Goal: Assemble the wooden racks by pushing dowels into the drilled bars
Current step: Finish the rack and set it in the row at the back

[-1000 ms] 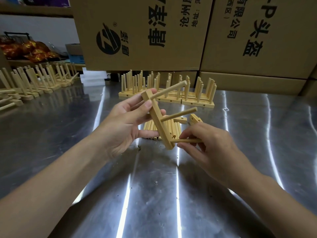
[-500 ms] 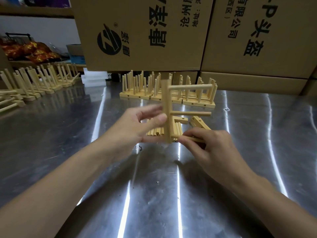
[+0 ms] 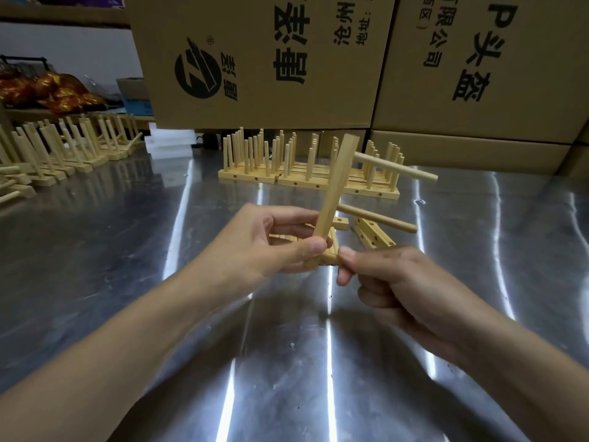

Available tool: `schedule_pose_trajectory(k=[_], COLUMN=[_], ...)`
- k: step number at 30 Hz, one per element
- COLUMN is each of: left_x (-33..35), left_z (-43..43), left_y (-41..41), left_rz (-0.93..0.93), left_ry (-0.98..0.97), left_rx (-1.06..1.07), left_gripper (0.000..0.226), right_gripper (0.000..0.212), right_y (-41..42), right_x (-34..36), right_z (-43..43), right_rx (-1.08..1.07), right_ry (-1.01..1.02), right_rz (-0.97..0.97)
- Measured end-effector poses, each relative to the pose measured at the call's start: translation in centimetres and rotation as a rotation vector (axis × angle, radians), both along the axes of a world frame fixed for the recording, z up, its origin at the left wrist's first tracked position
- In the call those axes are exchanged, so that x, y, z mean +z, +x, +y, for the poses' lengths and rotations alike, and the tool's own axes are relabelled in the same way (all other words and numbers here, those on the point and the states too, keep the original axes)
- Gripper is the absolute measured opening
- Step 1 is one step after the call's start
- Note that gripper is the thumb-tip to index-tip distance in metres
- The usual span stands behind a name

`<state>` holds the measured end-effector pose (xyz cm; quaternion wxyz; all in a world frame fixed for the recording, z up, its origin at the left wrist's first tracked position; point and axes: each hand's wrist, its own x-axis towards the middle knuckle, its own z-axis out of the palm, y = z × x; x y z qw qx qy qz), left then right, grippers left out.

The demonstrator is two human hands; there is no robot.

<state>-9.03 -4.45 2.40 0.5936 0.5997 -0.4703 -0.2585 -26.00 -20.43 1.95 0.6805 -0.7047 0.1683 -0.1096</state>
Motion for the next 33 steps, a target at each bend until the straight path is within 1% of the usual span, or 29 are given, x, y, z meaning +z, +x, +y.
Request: schedule_pose_trajectory(k=[1, 2, 5, 7, 9, 10, 13, 16, 17, 20, 24, 25, 26, 28, 29, 30, 33], left_x=[-0.1, -0.1, -0.4, -0.4, -0.5, -0.6, -0.6, -0.4, -0.4, -0.3, -0.9, -1.1, -1.2, -1.5, -1.7, -1.7, -1.0], left_z=[-0.1, -0.2, -0.4, -0.3, -0.3, -0.3, -0.3, -0.2, -0.2, -0.2, -0.4, -0.5, -0.7, -1.3, -1.6, -2.0, -3.3], left_y=[-0.2, -0.4, -0.4, 0.0, 0.2, 0.2, 0.0, -0.4, -0.5, -0.6, -0.1, 0.2, 0.4, 0.4, 0.2, -0.3, -2.3], left_rz=[0.016, 0.037, 0.138, 0.151, 0.139, 0.140, 0.173, 0.182, 0.175, 0.139, 0.087, 0.104, 0.118, 0.135, 0.175, 0.249, 0.501], left_ry=[0.003, 0.006, 0.019, 0.056, 0.107, 0.132, 0.153, 0.152, 0.139, 0.108, 0.132, 0.150, 0.169, 0.163, 0.131, 0.092, 0.027], left_rx=[0.002, 0.013, 0.039, 0.054, 0.069, 0.071, 0.035, 0.028, 0.036, 0.037, -0.001, -0.009, -0.016, -0.007, 0.014, 0.046, 0.078], left_gripper=[0.038, 0.040, 0.046, 0.055, 0.061, 0.063, 0.056, 0.059, 0.056, 0.044, 0.036, 0.036, 0.036, 0.033, 0.030, 0.032, 0.063], right_gripper=[0.037, 0.039, 0.034, 0.038, 0.044, 0.045, 0.040, 0.034, 0.033, 0.030, 0.037, 0.036, 0.036, 0.039, 0.039, 0.040, 0.038], right_y=[0.0, -0.1, -0.3, -0.4, -0.3, -0.3, -0.5, -0.6, -0.6, -0.5, 0.1, 0.2, 0.4, 0.6, 0.7, 0.7, 0.6], right_x=[0.1, 0.2, 0.2, 0.3, 0.6, 0.6, 0.3, -0.1, -0.2, -0.6, -1.3, -1.4, -1.3, -1.1, -0.9, -0.7, 0.0], right_z=[-0.3, -0.5, -0.9, -1.1, -1.0, -1.1, -1.3, -1.0, -0.9, -0.9, -0.5, -0.5, -0.6, -0.8, -0.8, -0.6, 0.7], right_rx=[0.002, -0.012, -0.116, -0.148, -0.104, -0.064, 0.017, 0.005, 0.003, 0.020, 0.043, 0.051, 0.057, 0.048, 0.033, 0.017, -0.009], right_ry=[-0.074, -0.229, -0.887, -1.241, -1.421, -1.459, -1.444, -1.327, -1.274, -1.051, -0.629, -0.567, -0.555, -0.642, -0.705, -0.761, -0.959], right_rz=[0.013, 0.005, -0.114, -0.125, -0.078, -0.061, -0.127, -0.212, -0.228, -0.219, -0.121, -0.086, -0.054, -0.040, -0.059, -0.093, -0.196])
